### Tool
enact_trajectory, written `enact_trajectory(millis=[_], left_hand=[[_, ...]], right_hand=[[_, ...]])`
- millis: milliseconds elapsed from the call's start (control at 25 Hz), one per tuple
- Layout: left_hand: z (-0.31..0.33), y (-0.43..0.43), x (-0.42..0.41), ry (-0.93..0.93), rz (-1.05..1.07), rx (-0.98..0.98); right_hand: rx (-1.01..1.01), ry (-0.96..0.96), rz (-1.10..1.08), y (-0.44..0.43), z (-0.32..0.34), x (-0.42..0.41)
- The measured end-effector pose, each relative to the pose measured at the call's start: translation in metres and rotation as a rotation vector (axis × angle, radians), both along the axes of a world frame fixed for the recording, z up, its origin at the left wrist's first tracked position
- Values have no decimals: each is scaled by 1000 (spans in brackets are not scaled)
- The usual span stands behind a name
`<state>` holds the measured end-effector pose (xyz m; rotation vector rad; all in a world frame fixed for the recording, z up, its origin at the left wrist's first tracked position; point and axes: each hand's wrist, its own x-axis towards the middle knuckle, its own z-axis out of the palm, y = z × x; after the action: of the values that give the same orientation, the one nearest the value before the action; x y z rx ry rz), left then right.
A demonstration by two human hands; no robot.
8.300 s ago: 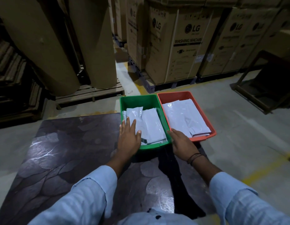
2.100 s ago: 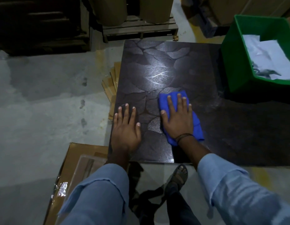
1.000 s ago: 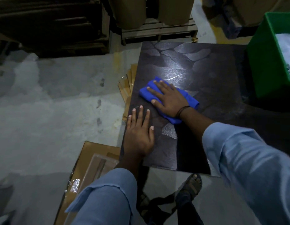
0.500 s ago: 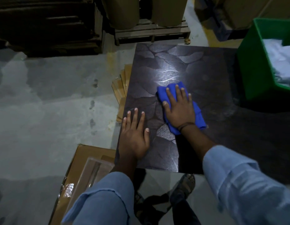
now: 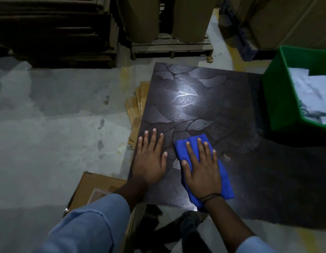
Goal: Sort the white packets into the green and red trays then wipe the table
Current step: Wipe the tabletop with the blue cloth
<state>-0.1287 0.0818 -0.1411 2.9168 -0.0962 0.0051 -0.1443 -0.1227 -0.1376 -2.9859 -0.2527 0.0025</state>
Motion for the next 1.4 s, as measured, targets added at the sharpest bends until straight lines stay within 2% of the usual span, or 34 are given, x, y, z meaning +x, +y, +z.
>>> enact_trajectory(millis=[160,360,640,880,960,1080,1160,1200,1320,1400], left_hand=[[7,-4,82,-28,22,-9],[3,-3,154,16,48,-13],[-6,0,162,-36,54,-52],[-9,0,164,-37,78,-67],[-8,-1,165,-35,90,-73],[-7,-2,165,-39,85,-74],[-7,-2,164,-48,83,-85],[-6,-2,164,-47,81,-91],[-6,-1,164,-37,83,-89],[-6,0,164,-26,91,-84]], right_hand=[[-6,-37,80,-4,-5,71],[-19,-48,63,-10,-11,164],[-6,-26,84,-3,-12,303],[42,15,145,57,-11,400],[53,26,262,84,-10,403],[13,22,623,98,-11,389],[10,16,718,86,-12,402],[15,11,654,81,-12,413],[34,7,263,78,-14,440],[47,26,207,92,-11,428]])
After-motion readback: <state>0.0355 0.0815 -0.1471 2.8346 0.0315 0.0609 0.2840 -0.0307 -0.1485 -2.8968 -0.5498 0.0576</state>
